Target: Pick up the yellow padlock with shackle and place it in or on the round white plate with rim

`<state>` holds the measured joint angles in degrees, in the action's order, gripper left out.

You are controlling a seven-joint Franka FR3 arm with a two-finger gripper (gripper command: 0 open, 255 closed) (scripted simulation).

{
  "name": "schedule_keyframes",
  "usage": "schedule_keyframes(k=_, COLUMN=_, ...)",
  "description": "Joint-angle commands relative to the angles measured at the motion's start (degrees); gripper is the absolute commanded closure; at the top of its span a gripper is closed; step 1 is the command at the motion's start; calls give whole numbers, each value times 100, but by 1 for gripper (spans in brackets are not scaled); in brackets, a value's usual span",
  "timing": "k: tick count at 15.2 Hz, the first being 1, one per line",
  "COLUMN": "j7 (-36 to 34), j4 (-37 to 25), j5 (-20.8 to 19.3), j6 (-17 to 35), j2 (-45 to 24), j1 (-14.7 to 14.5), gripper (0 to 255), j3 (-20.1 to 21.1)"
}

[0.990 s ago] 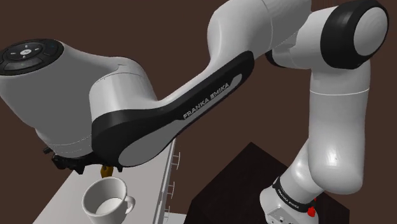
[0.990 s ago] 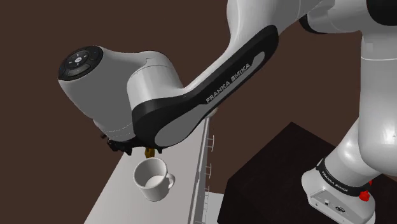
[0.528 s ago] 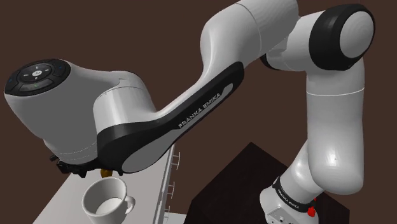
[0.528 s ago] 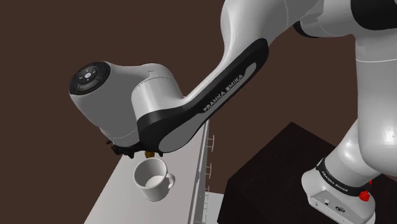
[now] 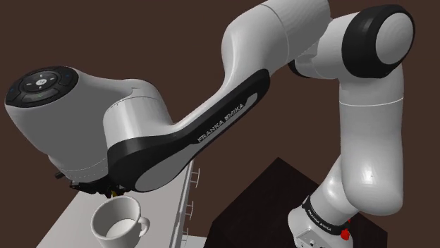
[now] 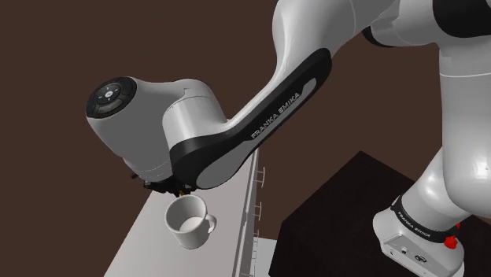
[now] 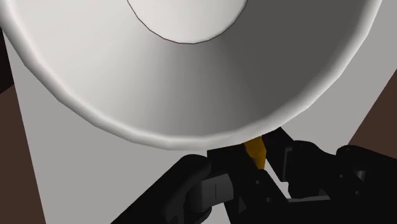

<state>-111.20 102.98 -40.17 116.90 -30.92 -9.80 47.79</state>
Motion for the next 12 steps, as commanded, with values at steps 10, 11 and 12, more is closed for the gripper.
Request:
schedule_keyframes(k=10, j7=99, j4=-59, j5=125, j6=-141, j2=121, j1=54, gripper=255, j3=83)
schedule_keyframes(k=11, j7=132, j4=-82, j5=166, j6=-189, j2=161, j1=70, gripper=255, j3=109)
schedule_keyframes(k=12, j7=165, j4=-106, j5=206, j6=-237, j2=201, j1=87, gripper=255, j3=135)
